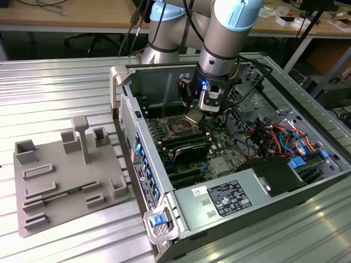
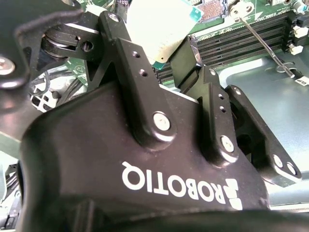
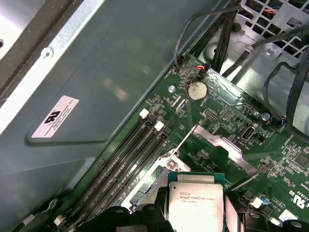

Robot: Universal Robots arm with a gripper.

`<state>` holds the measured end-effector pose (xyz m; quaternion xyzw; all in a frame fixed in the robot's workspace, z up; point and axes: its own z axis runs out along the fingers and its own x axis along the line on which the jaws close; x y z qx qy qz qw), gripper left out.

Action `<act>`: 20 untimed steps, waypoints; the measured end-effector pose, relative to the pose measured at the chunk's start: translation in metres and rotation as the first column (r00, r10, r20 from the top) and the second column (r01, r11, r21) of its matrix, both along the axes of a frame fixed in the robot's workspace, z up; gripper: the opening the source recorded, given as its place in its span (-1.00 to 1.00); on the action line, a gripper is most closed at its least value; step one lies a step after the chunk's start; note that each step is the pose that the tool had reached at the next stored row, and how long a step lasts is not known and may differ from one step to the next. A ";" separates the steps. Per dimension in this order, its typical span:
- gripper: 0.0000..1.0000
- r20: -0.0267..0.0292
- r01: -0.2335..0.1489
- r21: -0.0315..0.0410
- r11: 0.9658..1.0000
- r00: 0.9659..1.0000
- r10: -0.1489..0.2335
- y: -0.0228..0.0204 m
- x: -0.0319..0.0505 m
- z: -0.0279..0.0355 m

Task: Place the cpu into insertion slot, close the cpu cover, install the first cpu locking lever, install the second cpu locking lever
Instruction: 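Place the cpu into insertion slot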

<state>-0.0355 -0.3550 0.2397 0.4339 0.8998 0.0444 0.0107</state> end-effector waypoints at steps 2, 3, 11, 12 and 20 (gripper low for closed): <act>0.09 0.000 0.001 0.000 1.000 1.000 -0.001 0.0000 0.0000 0.0000; 0.09 0.000 0.002 0.000 1.000 1.000 -0.002 0.0000 0.0000 -0.0001; 0.09 0.000 0.009 0.000 1.000 1.000 -0.009 0.0000 0.0000 -0.0003; 0.09 0.000 0.009 0.000 1.000 1.000 -0.009 0.0000 0.0000 -0.0003; 0.09 0.000 0.013 0.000 1.000 1.000 -0.013 0.0000 0.0000 -0.0005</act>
